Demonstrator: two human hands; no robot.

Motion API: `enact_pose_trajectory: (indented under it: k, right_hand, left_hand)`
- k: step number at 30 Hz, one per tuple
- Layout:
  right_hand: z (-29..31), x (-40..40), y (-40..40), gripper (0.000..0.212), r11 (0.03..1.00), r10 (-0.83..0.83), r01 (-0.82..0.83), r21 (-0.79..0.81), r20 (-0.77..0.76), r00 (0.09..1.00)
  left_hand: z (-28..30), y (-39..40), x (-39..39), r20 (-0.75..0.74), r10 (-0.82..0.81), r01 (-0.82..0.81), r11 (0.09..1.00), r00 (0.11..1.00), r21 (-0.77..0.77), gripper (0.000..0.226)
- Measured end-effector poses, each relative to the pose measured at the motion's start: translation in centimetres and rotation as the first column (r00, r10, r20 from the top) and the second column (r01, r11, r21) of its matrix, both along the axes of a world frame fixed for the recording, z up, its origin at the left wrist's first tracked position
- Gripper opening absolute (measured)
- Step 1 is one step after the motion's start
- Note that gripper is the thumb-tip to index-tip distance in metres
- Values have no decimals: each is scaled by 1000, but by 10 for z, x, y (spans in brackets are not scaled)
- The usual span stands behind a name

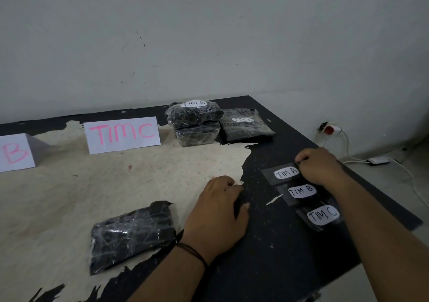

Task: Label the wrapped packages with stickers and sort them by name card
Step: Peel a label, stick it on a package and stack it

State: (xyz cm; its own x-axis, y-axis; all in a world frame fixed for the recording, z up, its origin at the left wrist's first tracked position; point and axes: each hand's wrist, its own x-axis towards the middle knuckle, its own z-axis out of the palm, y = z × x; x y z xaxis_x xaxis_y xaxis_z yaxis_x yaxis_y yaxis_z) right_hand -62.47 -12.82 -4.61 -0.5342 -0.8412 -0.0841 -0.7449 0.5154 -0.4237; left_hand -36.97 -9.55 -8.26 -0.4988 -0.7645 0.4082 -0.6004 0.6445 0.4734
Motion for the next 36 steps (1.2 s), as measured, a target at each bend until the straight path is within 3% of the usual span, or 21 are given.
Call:
enact_pose_trajectory:
  k: [10,13,21,29,36]
  right_hand:
    - [-4,-2,-3,18,1000,14,-14,-3,-52,999]
    - [-7,-1,0,4,999,33,-36,-27,-113,993]
    - [-8,-2,-2,9,998,36,-41,-50,-104,994]
    - [-11,0,-2,29,992,-116,124,36,-166,979]
    - [-7,4,-2,30,994,-87,93,54,-104,991]
  left_hand:
    - [1,1,0,-12,0,0,1000,1000,2,39]
    - [0,1,-1,-17,0,0,1000,1000,2,39]
    - [-1,0,-1,-18,-3,3,1000,1000,-6,39]
    - [1,1,0,-25,-13,13,1000,1000,-18,38]
    - [1,1,-1,-20,-4,4,1000,1000,-13,37]
